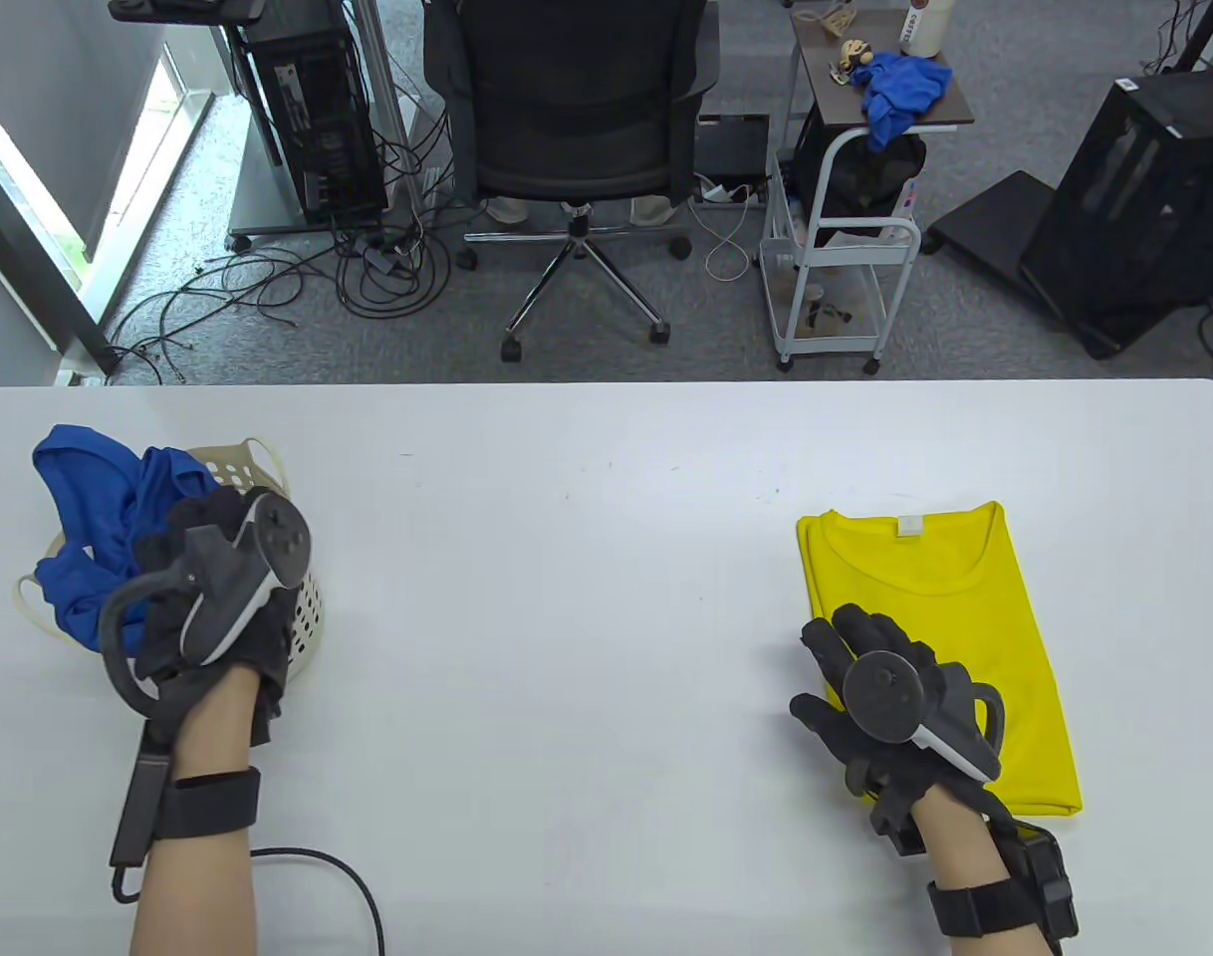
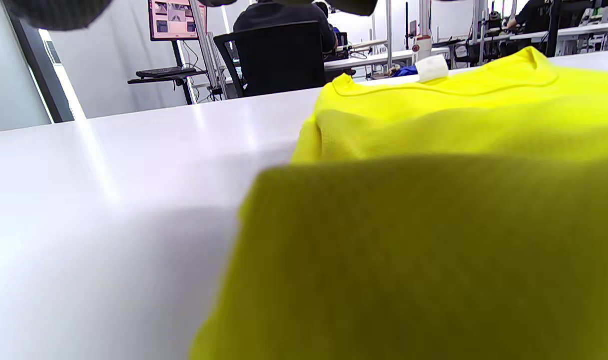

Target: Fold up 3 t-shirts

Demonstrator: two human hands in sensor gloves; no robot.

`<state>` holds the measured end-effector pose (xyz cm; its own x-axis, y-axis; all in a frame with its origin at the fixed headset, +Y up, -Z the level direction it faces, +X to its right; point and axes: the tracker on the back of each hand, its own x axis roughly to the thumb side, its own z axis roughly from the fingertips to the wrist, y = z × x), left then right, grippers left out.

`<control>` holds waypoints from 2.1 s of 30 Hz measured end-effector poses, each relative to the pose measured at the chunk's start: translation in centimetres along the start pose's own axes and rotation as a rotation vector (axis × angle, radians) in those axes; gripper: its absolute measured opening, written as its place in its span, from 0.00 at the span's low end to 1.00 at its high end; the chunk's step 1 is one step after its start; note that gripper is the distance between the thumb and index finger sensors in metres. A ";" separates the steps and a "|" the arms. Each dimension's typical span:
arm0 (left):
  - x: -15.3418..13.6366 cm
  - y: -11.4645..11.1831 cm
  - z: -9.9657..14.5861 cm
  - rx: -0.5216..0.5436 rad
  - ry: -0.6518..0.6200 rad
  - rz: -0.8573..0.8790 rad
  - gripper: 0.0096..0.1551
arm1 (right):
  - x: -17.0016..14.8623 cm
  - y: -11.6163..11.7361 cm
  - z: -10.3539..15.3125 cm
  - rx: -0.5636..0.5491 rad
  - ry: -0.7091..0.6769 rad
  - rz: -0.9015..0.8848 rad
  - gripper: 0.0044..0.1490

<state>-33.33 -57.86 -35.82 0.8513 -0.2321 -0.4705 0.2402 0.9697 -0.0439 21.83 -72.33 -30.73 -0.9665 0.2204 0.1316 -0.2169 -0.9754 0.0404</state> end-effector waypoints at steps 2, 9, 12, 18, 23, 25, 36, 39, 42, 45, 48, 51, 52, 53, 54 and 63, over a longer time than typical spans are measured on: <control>-1.6 -0.3 -1.6 -0.013 0.080 -0.063 0.39 | 0.0 0.1 0.0 0.004 -0.001 0.016 0.46; -4.4 -2.2 -5.4 -0.130 0.214 -0.147 0.42 | 0.6 0.5 -0.1 0.032 -0.028 0.029 0.46; -4.6 -3.3 -6.2 -0.209 0.213 -0.172 0.43 | 0.6 0.8 -0.2 0.053 -0.031 0.019 0.46; -4.5 -4.5 -6.5 -0.240 0.147 -0.169 0.36 | 0.5 1.5 -0.5 0.109 -0.036 0.015 0.46; -4.5 -4.6 -6.4 -0.226 0.147 -0.145 0.27 | 0.6 1.5 -0.5 0.122 -0.038 0.019 0.46; -4.3 -4.9 -6.2 -0.187 0.135 -0.193 0.25 | 0.6 1.5 -0.5 0.126 -0.036 0.020 0.46; -4.2 -0.2 -2.8 0.082 0.088 -0.067 0.21 | 0.7 1.1 -0.3 0.114 -0.042 0.007 0.46; -4.1 2.2 -1.5 0.143 0.067 0.055 0.20 | 0.7 0.8 -0.2 0.104 -0.048 0.000 0.45; -4.0 5.0 -0.1 0.184 0.049 0.134 0.20 | 0.7 0.5 -0.2 0.095 -0.053 -0.015 0.45; -3.6 8.4 1.7 0.234 0.019 0.152 0.21 | 0.6 0.3 -0.1 0.091 -0.057 -0.026 0.45; -2.6 11.4 3.7 0.287 -0.024 0.187 0.21 | 0.6 0.1 -0.1 0.083 -0.060 -0.036 0.45; -1.2 13.7 5.6 0.322 -0.074 0.206 0.21 | 0.6 0.0 0.0 0.075 -0.064 -0.041 0.45; -0.3 14.5 6.4 0.339 -0.100 0.209 0.21 | 0.7 0.0 0.0 0.073 -0.067 -0.042 0.45; 0.4 15.0 7.1 0.350 -0.120 0.212 0.21 | 0.7 0.0 0.1 0.072 -0.068 -0.042 0.45; 1.3 15.6 7.9 0.361 -0.147 0.212 0.21 | 0.7 0.0 0.1 0.071 -0.070 -0.041 0.45; 10.6 19.6 14.4 0.467 -0.383 0.234 0.21 | 0.8 -0.3 0.2 0.053 -0.085 -0.055 0.45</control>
<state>-12.89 -42.38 -29.00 0.9911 -0.1128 -0.0701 0.1324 0.8832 0.4499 21.13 -71.82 -30.41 -0.9378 0.2755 0.2115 -0.2593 -0.9605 0.1014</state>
